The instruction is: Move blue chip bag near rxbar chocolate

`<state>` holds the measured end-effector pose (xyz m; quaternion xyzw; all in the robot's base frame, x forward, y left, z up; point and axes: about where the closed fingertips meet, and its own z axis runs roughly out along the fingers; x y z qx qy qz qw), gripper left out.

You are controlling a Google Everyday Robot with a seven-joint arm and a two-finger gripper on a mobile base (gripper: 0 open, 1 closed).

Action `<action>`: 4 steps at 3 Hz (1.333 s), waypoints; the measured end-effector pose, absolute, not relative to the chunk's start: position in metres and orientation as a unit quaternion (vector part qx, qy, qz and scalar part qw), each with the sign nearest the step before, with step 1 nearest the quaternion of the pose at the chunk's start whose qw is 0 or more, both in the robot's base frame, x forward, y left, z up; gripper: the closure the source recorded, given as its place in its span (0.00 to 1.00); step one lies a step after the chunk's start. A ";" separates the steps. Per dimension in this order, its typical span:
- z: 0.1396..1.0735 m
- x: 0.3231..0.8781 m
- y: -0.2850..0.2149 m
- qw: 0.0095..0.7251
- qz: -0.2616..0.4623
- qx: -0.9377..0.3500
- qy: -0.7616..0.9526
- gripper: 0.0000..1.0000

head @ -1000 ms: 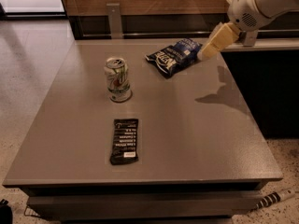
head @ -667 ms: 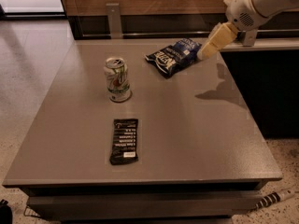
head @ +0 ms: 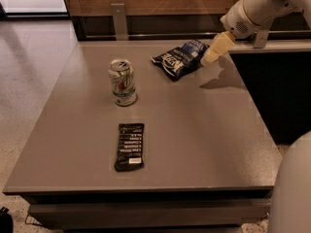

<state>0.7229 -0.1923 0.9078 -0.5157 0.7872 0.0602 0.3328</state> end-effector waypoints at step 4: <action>0.859 0.776 -0.148 0.432 0.147 -0.440 0.773 0.00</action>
Offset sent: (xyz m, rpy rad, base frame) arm 0.0445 0.0339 -0.0214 0.2269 -0.0534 -0.0514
